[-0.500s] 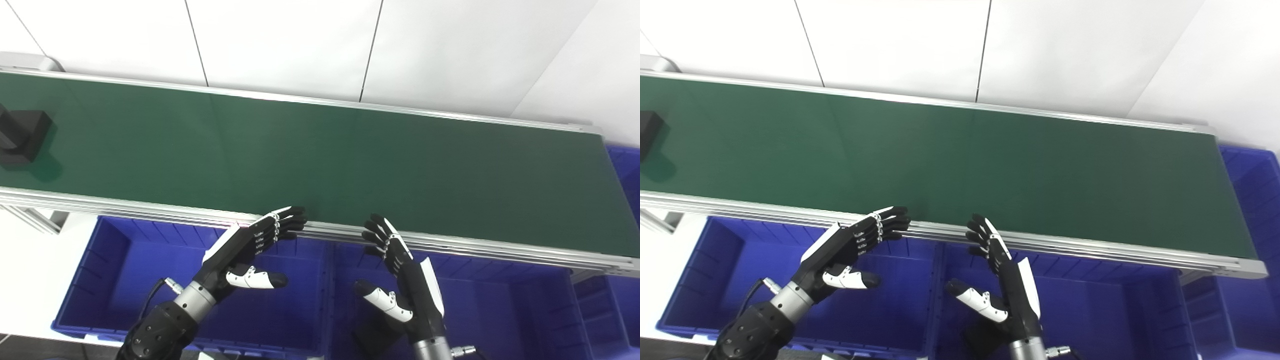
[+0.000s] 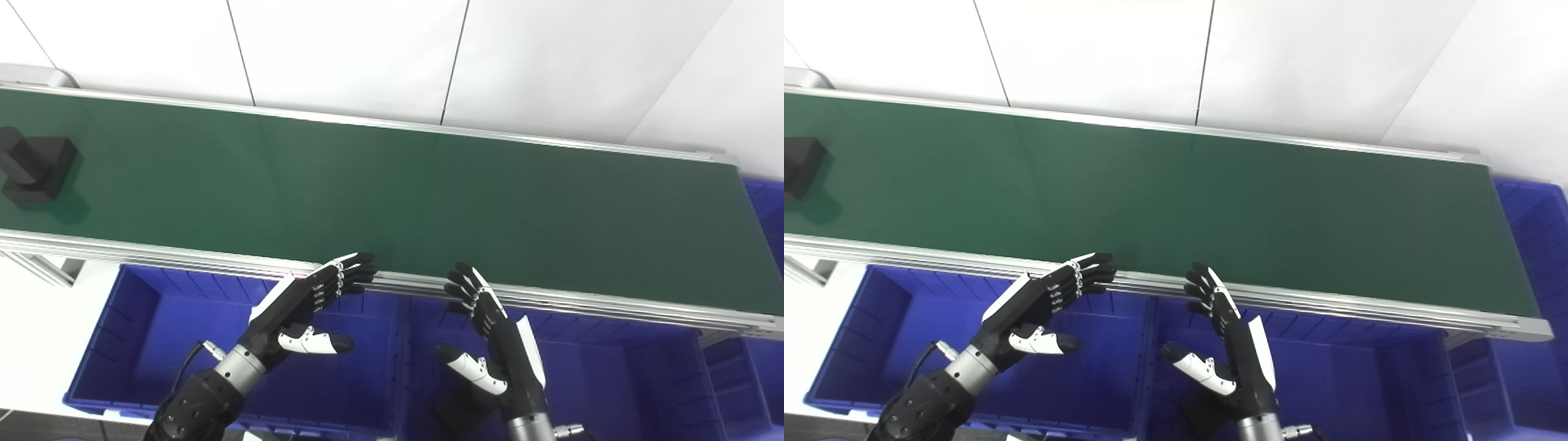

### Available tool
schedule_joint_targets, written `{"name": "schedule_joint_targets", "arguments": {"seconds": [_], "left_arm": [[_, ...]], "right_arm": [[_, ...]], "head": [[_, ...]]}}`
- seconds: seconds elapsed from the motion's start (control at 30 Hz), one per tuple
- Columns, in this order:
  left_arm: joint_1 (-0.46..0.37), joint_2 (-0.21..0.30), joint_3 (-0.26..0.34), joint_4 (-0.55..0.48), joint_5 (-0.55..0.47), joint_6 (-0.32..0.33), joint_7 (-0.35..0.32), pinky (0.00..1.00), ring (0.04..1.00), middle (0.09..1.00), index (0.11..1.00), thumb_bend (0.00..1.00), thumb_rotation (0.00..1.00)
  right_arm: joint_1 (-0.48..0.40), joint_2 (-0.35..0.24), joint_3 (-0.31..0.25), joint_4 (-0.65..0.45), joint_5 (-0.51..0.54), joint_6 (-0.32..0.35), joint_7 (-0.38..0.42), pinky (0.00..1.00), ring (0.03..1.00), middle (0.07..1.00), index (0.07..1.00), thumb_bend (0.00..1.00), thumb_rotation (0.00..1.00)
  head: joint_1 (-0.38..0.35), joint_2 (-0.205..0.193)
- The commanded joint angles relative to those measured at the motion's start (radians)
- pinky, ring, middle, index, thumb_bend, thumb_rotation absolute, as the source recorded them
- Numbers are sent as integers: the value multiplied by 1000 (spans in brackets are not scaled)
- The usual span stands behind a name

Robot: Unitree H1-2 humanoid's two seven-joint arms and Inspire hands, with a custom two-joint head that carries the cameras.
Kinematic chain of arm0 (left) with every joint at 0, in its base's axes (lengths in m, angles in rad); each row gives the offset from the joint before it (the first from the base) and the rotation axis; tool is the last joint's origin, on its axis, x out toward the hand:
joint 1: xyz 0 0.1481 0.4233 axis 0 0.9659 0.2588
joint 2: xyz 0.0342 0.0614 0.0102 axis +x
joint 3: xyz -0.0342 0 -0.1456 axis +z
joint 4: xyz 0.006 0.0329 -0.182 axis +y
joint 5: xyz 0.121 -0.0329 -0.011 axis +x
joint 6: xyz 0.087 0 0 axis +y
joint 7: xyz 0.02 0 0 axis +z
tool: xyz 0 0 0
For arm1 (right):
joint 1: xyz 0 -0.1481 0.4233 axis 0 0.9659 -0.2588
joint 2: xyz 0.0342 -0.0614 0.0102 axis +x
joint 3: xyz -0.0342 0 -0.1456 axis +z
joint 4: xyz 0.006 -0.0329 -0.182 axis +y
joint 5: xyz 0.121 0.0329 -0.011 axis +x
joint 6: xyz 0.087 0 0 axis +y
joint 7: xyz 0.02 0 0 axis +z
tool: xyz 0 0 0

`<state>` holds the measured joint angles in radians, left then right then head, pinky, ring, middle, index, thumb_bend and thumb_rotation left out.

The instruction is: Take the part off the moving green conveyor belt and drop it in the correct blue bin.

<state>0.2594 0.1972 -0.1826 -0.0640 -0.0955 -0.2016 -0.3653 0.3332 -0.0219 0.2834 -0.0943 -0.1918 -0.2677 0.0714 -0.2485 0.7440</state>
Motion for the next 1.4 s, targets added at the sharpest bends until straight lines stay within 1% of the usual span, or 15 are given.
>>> {"name": "schedule_joint_targets", "arguments": {"seconds": [0.0, 0.47, 0.53, 0.57, 0.6, 0.63, 0.67, 0.7, 0.73, 0.77, 0.8, 0.83, 0.97, 1.13, 1.37], "left_arm": [[-8, -2, 0, -32, 1, -17, 6, 836, 856, 857, 878, 994, 500], [-9, -14, -8, -30, 9, -17, 11, 836, 855, 858, 875, 999, 492], [-9, -20, -12, -26, 15, -20, 14, 837, 857, 856, 875, 1000, 490], [-9, -25, -15, -20, 19, -26, 15, 839, 857, 854, 872, 1000, 488], [-9, -31, -18, -15, 20, -32, 16, 840, 858, 853, 870, 1000, 481], [-9, -39, -23, -8, 25, -37, 19, 841, 859, 851, 864, 1000, 469], [-9, -45, -26, -5, 29, -40, 21, 841, 859, 851, 863, 1000, 467], [-9, -55, -32, -1, 37, -38, 25, 841, 859, 850, 862, 1000, 465], [-9, -61, -37, 1, 43, -37, 28, 839, 857, 850, 859, 1000, 467], [-10, -70, -43, 8, 54, -38, 32, 839, 857, 850, 858, 1000, 467], [-11, -77, -48, 13, 63, -39, 35, 837, 856, 852, 858, 1000, 468], [-12, -86, -53, 21, 74, -42, 40, 835, 854, 852, 857, 1000, 470], [-23, -116, -73, 57, 110, -57, 62, 826, 849, 854, 856, 1000, 478], [-36, -139, -82, 98, 132, -77, 76, 815, 844, 859, 857, 1000, 482], [-58, -166, -95, 160, 163, -114, 103, 804, 834, 847, 846, 1000, 481]], "right_arm": [[-2, -1, 3, -28, 3, -30, 3, 764, 850, 884, 923, 789, 643], [-4, -14, -2, -20, 16, -40, 3, 760, 846, 881, 922, 788, 642], [-4, -21, -5, -16, 24, -47, 5, 761, 847, 881, 921, 789, 640], [-3, -27, -8, -13, 30, -54, 6, 759, 848, 882, 922, 784, 637], [-3, -32, -10, -10, 36, -61, 8, 758, 849, 883, 923, 778, 635], [-4, -40, -13, -5, 44, -72, 11, 757, 851, 886, 924, 766, 631], [-4, -46, -16, -1, 50, -80, 13, 757, 851, 886, 924, 765, 631], [-3, -54, -21, 1, 60, -85, 17, 758, 852, 887, 925, 762, 630], [-1, -60, -23, 2, 67, -87, 19, 765, 855, 889, 928, 761, 635], [-1, -68, -28, 4, 75, -89, 22, 768, 856, 889, 929, 760, 636], [-1, -74, -31, 5, 81, -91, 24, 770, 858, 893, 933, 759, 642], [-3, -81, -35, 8, 89, -94, 27, 773, 860, 896, 937, 754, 643], [-10, -97, -50, 31, 113, -112, 37, 782, 868, 909, 952, 732, 646], [-25, -104, -63, 67, 121, -143, 44, 788, 867, 905, 958, 718, 662], [-45, -118, -81, 115, 125, -174, 52, 776, 860, 909, 962, 707, 674]], "head": [[0, 0], [53, -15], [91, -26], [149, -42], [159, -45], [226, -62], [226, -62], [291, -81], [291, -81], [357, -104], [357, -104], [403, -124], [467, -166], [501, -194], [597, -261]]}}
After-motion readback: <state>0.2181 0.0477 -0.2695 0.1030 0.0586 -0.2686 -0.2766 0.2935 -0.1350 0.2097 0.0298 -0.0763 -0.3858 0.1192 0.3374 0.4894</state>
